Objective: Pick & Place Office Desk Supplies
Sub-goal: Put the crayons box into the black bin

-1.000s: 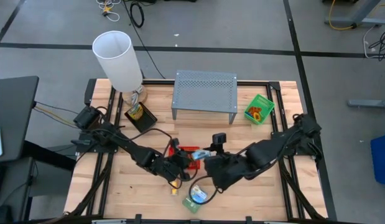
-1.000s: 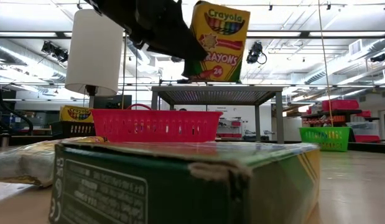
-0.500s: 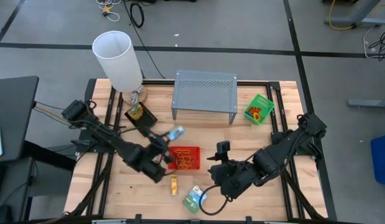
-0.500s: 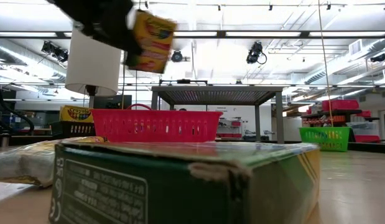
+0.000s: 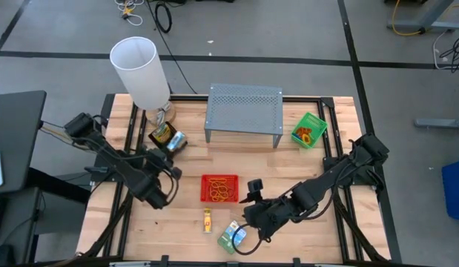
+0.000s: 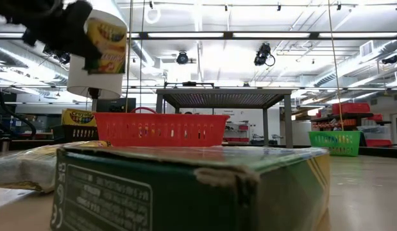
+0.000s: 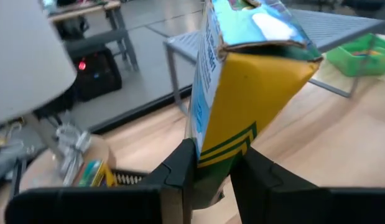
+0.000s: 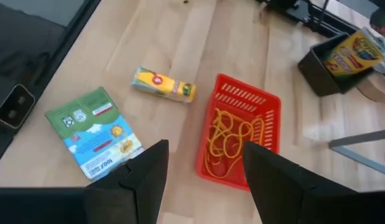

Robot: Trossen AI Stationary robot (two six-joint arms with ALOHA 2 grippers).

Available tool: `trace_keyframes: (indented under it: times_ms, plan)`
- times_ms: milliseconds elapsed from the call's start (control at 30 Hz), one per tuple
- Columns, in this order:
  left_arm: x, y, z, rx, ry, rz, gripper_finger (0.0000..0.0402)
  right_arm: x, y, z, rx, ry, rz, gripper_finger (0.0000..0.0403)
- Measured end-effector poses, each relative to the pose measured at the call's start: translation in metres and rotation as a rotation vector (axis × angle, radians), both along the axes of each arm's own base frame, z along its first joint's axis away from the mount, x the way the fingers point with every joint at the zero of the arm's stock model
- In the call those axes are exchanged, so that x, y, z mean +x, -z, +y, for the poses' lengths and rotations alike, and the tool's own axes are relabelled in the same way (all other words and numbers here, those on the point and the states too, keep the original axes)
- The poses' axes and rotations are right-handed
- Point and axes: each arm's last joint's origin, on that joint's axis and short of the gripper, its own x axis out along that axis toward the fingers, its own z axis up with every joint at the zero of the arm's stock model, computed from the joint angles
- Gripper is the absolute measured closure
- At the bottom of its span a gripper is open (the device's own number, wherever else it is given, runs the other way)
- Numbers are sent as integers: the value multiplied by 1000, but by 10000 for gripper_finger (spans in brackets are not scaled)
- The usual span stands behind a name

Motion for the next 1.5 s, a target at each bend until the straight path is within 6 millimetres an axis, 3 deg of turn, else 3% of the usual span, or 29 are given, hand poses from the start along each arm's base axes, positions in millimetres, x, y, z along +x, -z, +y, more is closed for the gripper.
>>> trace_keyframes:
  times_ms: [467, 833, 1200, 1500]
  plan:
    - [-46, 54, 42, -139, -129, -90, 319, 3, -2, 0, 9, -33, -16, 190]
    - [-52, 75, 54, -152, -175, -59, 319, 5, -3, -1, 7, -37, -32, 190]
    - [-64, 106, 63, -229, -175, -149, 320, 5, -3, -1, 11, -47, -32, 190]
    - [-66, 109, 65, -233, -173, -170, 320, 6, -4, 0, 18, -49, -46, 190]
